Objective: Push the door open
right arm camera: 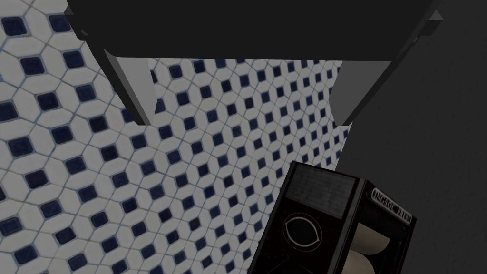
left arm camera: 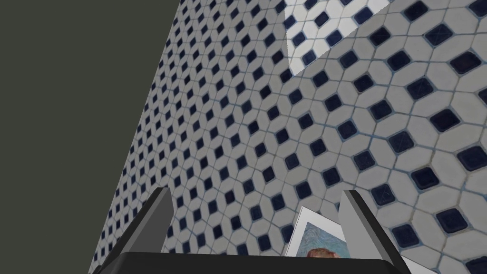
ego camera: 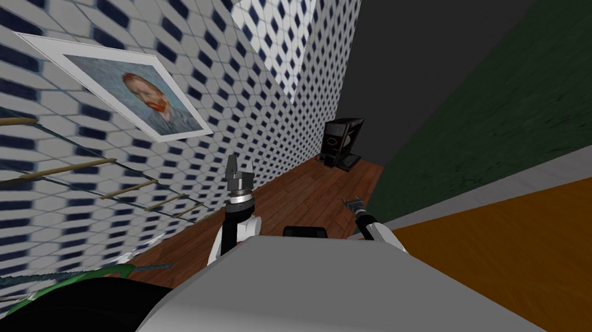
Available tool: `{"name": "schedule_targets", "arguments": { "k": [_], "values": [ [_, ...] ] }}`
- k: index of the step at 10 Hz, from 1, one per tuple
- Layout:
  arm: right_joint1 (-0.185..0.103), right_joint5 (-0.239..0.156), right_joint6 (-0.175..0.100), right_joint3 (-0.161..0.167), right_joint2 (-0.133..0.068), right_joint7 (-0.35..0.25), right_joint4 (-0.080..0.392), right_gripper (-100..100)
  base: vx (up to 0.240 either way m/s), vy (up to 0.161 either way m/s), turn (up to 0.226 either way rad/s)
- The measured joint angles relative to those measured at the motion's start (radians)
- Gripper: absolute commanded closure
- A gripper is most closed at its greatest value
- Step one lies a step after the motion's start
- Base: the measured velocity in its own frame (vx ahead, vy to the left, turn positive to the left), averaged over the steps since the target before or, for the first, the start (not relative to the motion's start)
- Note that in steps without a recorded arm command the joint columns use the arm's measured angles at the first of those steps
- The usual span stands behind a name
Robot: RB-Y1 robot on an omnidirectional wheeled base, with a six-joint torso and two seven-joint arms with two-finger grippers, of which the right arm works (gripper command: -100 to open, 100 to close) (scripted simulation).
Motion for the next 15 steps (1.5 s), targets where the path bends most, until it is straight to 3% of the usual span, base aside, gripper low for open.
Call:
{"name": "schedule_targets", "arguments": {
  "k": [4,12,15],
  "values": [
    [0.006,-0.037,-0.015,0.019,0.001,0.001,0.001,-100,-0.002,-0.006,-0.017],
    [0.007,-0.039,-0.015,0.022,-0.001,-0.002,0.0,-100,0.001,0.005,0.013],
    [0.01,-0.062,-0.022,0.027,0.001,-0.001,0.0,-100,-0.001,-0.003,-0.009]
  ]
}}
